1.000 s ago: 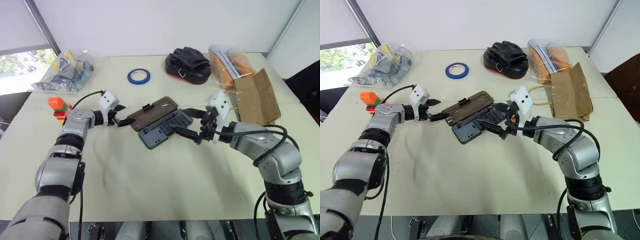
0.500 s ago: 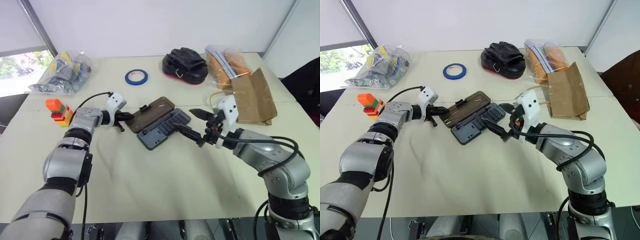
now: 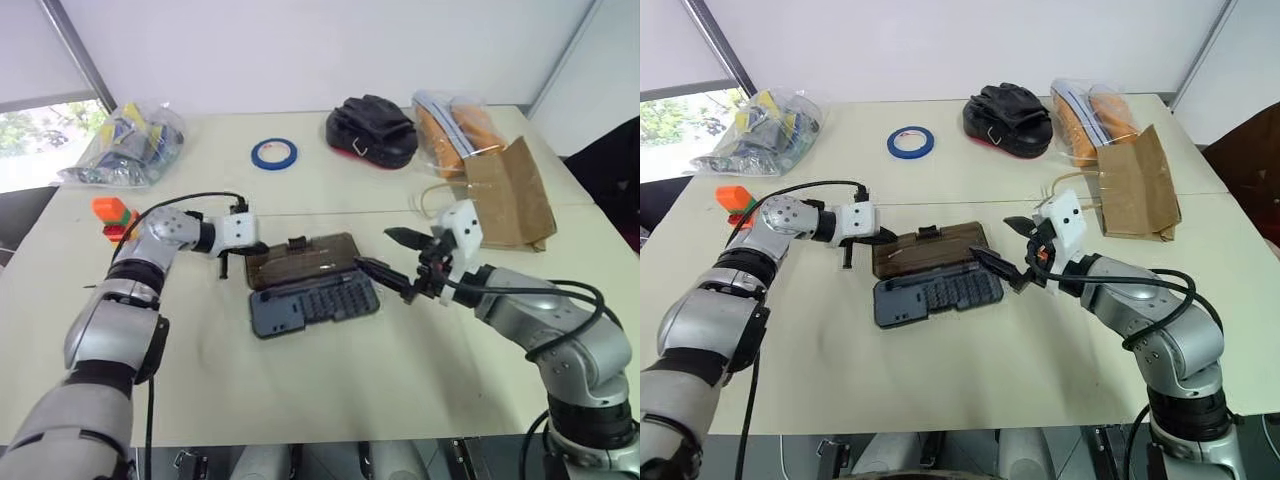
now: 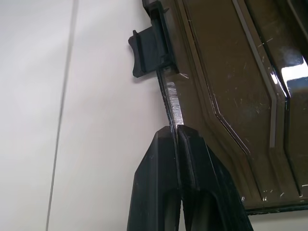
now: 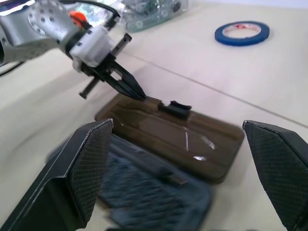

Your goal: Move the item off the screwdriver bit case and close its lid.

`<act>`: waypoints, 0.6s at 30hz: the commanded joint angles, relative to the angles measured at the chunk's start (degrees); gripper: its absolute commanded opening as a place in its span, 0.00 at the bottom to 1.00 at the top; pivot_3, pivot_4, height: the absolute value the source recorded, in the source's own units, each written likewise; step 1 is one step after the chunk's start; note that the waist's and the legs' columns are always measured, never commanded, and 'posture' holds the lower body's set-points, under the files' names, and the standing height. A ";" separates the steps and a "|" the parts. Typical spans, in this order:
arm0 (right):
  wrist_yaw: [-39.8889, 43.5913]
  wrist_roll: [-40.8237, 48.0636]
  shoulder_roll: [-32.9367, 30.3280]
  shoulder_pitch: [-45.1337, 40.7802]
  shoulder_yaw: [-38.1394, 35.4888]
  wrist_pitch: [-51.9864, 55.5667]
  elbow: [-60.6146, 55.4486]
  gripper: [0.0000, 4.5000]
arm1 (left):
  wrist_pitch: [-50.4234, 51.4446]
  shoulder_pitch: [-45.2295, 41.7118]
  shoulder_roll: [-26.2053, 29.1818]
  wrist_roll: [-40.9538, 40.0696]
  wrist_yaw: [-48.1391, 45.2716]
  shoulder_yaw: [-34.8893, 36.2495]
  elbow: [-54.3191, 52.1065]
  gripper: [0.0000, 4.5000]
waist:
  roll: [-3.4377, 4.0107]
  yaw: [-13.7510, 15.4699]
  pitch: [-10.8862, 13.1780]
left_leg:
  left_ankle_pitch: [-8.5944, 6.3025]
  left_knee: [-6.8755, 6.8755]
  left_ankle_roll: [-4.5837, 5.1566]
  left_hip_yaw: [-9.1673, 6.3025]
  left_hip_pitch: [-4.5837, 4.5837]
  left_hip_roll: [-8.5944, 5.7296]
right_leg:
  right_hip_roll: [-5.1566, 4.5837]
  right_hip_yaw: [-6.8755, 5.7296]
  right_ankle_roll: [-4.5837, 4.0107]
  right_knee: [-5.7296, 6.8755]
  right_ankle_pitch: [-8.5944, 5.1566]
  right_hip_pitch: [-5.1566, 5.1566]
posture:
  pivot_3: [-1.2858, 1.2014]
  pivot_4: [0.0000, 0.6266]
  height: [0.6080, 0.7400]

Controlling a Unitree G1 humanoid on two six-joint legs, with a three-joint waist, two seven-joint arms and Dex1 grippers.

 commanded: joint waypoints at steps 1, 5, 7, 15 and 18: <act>0.61 0.35 -0.67 -0.25 -1.70 -1.46 0.11 1.00 | -7.14 0.43 0.56 2.25 -2.73 -2.42 -0.80 0.00 | 0.00 -0.07 0.00 | 0.00 0.00 0.01 0.00 0.00 0.00 | 0.00 0.00 0.00 0.00 0.00 0.00 | 0.52 0.24 1.00; 0.44 0.20 -0.57 -0.39 -1.24 -1.67 0.60 1.00 | -7.37 0.47 -0.38 1.75 -2.64 -2.29 -0.38 0.00 | 0.00 -0.09 0.00 | -0.01 0.01 0.01 0.00 0.00 0.00 | 0.01 0.00 0.00 0.02 0.00 0.00 | 0.52 0.24 1.00; 0.21 -0.04 -0.34 -0.64 -0.88 -1.74 0.82 1.00 | -6.43 0.45 -0.82 1.89 -1.65 -2.27 -0.04 0.00 | 0.00 -0.07 0.00 | -0.01 0.02 0.03 0.00 0.00 0.00 | 0.01 -0.01 0.01 0.02 0.00 0.00 | 0.52 0.24 1.00; -0.07 -0.77 -0.27 -1.15 -0.68 -2.06 1.51 1.00 | -3.22 0.35 -1.18 1.20 -1.44 -1.17 0.33 0.32 | -0.02 -0.06 -0.01 | -0.02 0.06 0.05 0.00 0.00 -0.01 | 0.01 -0.02 0.01 0.04 -0.01 0.02 | 0.52 0.24 1.00; 0.10 -0.88 -0.24 -1.27 -0.60 -2.22 1.92 1.00 | -2.91 0.06 -1.09 0.89 0.98 -0.10 0.08 0.66 | -0.03 -0.13 -0.02 | -0.02 0.06 0.05 0.01 0.05 -0.01 | 0.01 -0.01 0.02 0.06 -0.01 0.06 | 0.52 0.24 1.00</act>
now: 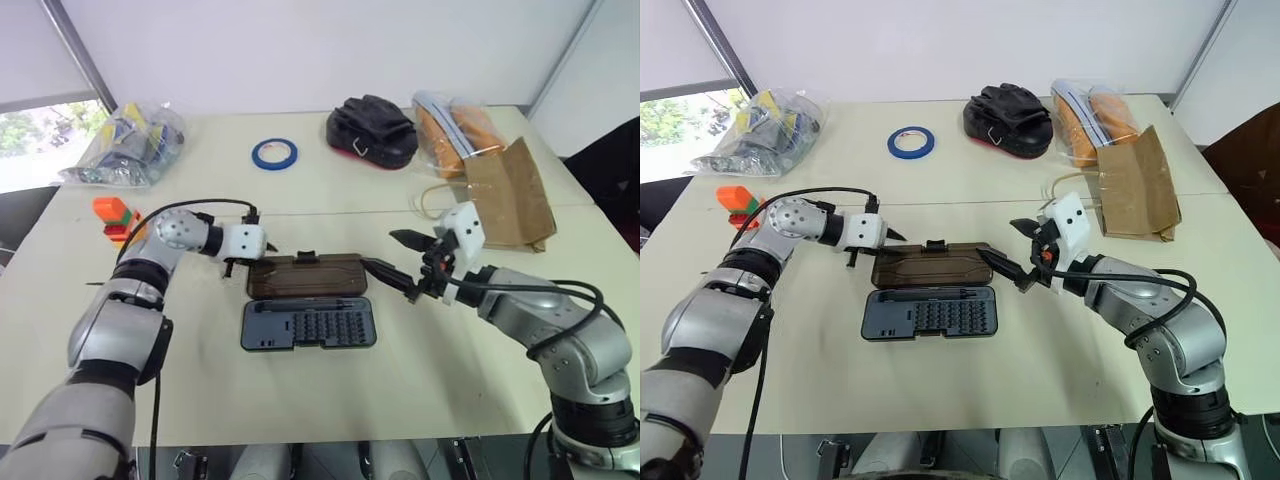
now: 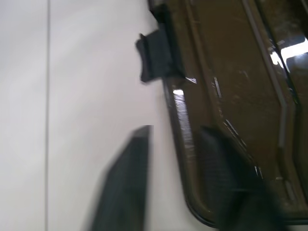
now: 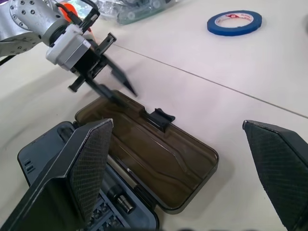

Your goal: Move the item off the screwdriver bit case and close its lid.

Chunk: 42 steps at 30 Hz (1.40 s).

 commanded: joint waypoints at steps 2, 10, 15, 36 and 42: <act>0.47 -0.25 0.23 -1.20 -0.33 -1.90 0.44 1.00 | 2.05 -0.18 -0.04 -0.83 1.97 1.31 0.03 0.89 | 0.00 -0.04 0.00 | 0.00 0.00 0.00 0.00 0.02 0.00 | 0.00 0.00 0.00 0.02 0.00 0.01 | 0.52 0.24 1.00; 2.08 0.24 0.69 -1.14 0.81 -2.51 2.09 1.00 | 49.52 -0.97 2.03 -25.92 -20.23 17.03 -17.71 0.99 | -0.13 -0.70 0.08 | -0.01 0.10 0.02 -0.04 -0.12 0.02 | 0.04 -0.04 0.02 0.06 0.00 -0.06 | 0.52 0.24 1.00; 3.66 -0.58 1.07 -2.39 1.24 -3.88 4.98 1.00 | 69.50 14.81 8.65 -33.95 -17.68 19.56 -49.34 0.99 | 0.03 -2.38 -0.01 | -0.03 -0.01 0.05 0.00 -0.03 0.08 | 0.11 0.16 0.02 0.07 0.00 -0.08 | 0.52 0.24 1.00; 13.62 -18.72 4.53 -22.15 12.96 -18.96 37.91 1.00 | 78.44 66.50 11.26 -41.54 8.01 22.39 -99.98 0.02 | 0.03 -0.25 0.02 | 0.06 -0.22 -0.16 0.16 0.31 0.30 | 0.26 0.32 -0.21 -0.03 0.10 0.02 | 0.52 0.24 1.00; 22.75 -24.40 4.58 -26.63 20.04 -21.01 47.18 1.00 | 70.29 68.72 11.69 -35.08 9.17 17.31 -91.75 0.02 | 0.05 -0.04 0.00 | 0.06 -0.23 -0.16 0.16 0.43 0.36 | 0.29 0.29 -0.25 -0.12 0.13 0.20 | 0.52 0.24 1.00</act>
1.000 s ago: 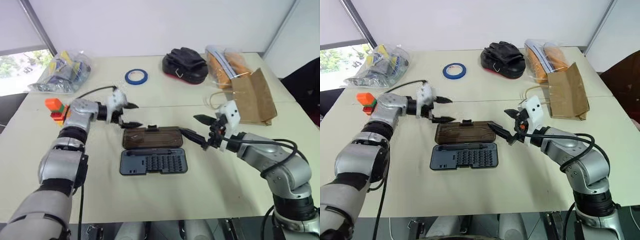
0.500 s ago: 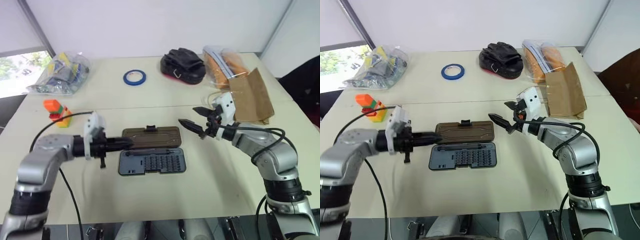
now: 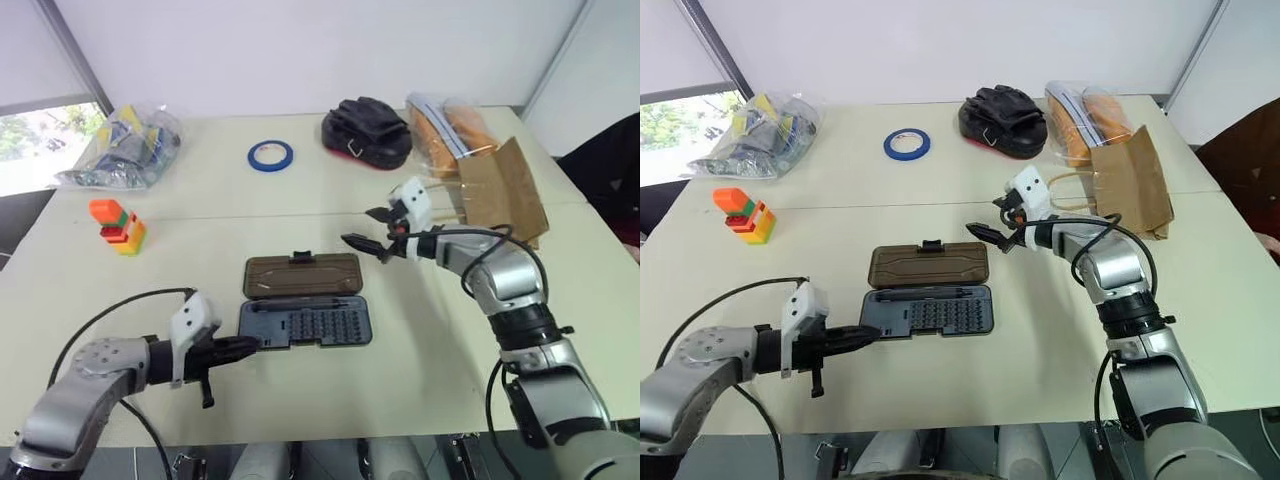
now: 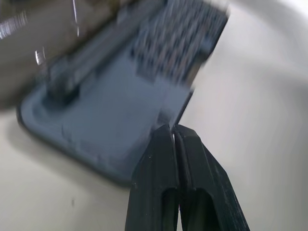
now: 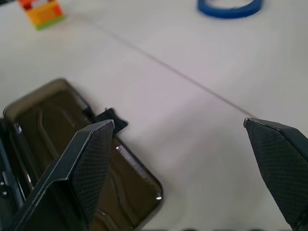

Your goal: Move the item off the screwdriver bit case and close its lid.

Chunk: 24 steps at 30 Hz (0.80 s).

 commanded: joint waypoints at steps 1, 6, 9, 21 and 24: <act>5.25 -3.03 0.22 -3.37 3.28 -1.73 3.74 1.00 | -3.51 0.93 0.01 3.11 1.11 -2.09 4.41 0.02 | 0.02 0.00 -0.01 | -0.01 -0.01 0.00 0.01 0.08 0.00 | 0.00 0.00 0.00 -0.02 0.00 0.08 | 0.52 0.24 1.00; 8.94 -6.27 2.59 -7.77 5.12 -3.85 13.13 1.00 | -7.29 2.47 -0.86 4.01 2.13 -3.65 7.01 0.02 | 0.14 -0.14 -0.08 | -0.01 -0.06 0.00 0.00 0.29 0.01 | 0.00 0.00 -0.01 -0.05 0.00 0.25 | 0.52 0.24 1.00; 10.11 -9.35 4.23 -10.12 6.34 -6.10 19.88 1.00 | -8.29 3.46 -1.46 3.85 3.14 -4.04 7.32 0.02 | 0.18 -0.14 -0.11 | -0.01 -0.06 0.00 0.00 0.32 0.02 | 0.01 0.00 -0.01 -0.04 0.00 0.29 | 0.52 0.24 1.00; 17.82 -18.14 7.20 -13.14 9.93 -14.88 33.67 0.21 | -5.36 4.54 -5.34 3.76 11.13 -4.53 9.00 0.00 | 0.68 -0.34 -0.72 | -0.03 -0.20 0.00 -0.02 0.89 0.02 | 0.03 -0.02 0.00 -0.09 0.00 0.80 | 0.52 0.24 1.00; 18.65 -19.14 7.95 -13.01 9.56 -16.45 34.64 0.01 | -3.20 6.04 -5.70 2.60 12.64 -4.84 7.72 0.00 | 0.68 -0.51 -1.35 | -0.03 -0.75 0.00 0.00 1.40 0.03 | 0.03 0.02 0.00 -0.45 -0.01 1.18 | 0.52 0.24 1.00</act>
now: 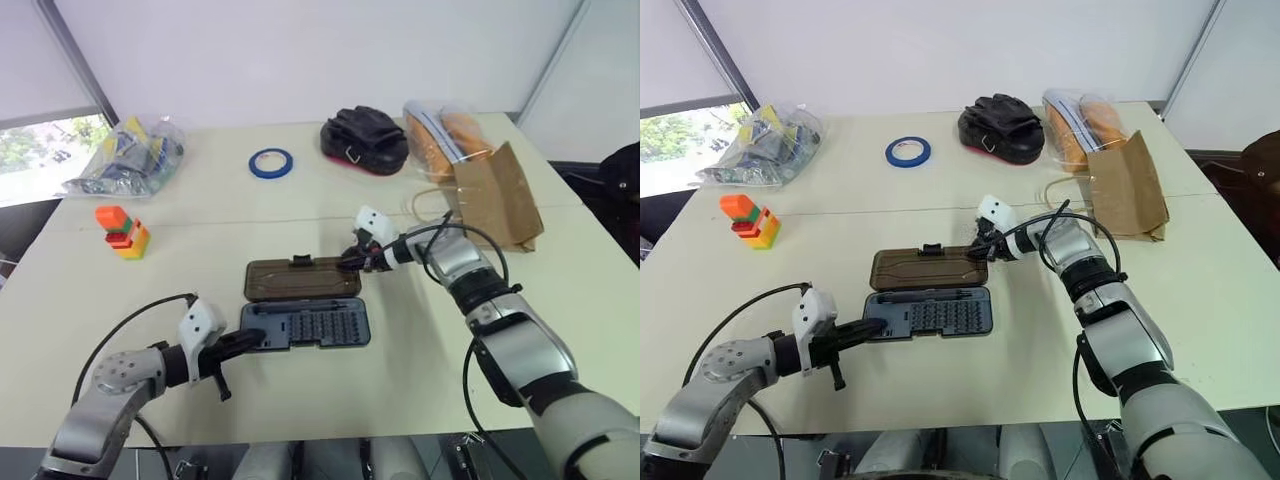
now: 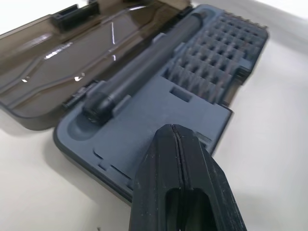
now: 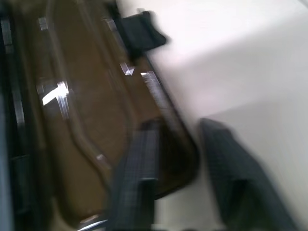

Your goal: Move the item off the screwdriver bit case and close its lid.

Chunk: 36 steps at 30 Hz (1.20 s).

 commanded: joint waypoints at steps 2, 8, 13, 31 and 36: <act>1.26 -1.99 1.99 0.93 0.64 -2.88 2.57 0.01 | 6.23 4.18 -0.14 1.12 2.95 -2.31 1.77 0.00 | 0.05 -0.08 -0.32 | -0.03 -0.17 -0.05 -0.02 0.23 0.22 | 0.21 -0.02 -0.03 -0.19 -0.02 0.22 | 0.52 0.24 1.00; -2.26 -3.48 2.68 0.56 -1.44 -11.49 2.26 0.01 | 7.97 5.46 0.35 0.37 4.45 -2.65 0.98 0.00 | 0.09 -0.34 -0.35 | -0.18 -0.29 -0.17 -0.02 0.82 0.42 | 0.36 -0.04 -0.35 -0.22 -0.37 0.74 | 0.52 0.24 1.00; -6.09 -1.90 0.63 0.22 -5.66 -14.14 -7.43 0.01 | 9.81 5.65 1.27 -0.57 5.13 -2.61 -0.36 0.00 | 0.12 -1.31 -0.33 | -0.17 -0.28 -0.17 -0.03 0.81 0.44 | 0.38 -0.03 -0.33 -0.21 -0.36 0.73 | 0.52 0.24 1.00; -7.00 0.30 -4.93 17.29 -8.14 -3.43 -40.49 0.01 | 30.76 -8.19 3.59 -44.88 9.71 17.11 -13.18 0.00 | -0.70 -0.91 0.38 | -0.06 -0.12 -0.36 -0.14 -0.41 0.50 | 0.33 -0.08 -0.21 -0.01 -0.25 -0.50 | 0.52 0.24 1.00; -7.64 0.16 -4.96 17.00 -8.25 -4.87 -39.16 0.01 | 30.19 -22.03 5.86 -49.34 19.25 23.53 -5.66 0.00 | -0.72 -0.61 0.46 | 0.12 -0.09 -0.67 -0.27 -0.87 0.50 | 0.42 -0.25 -0.43 -0.08 -0.08 -0.84 | 0.52 0.24 1.00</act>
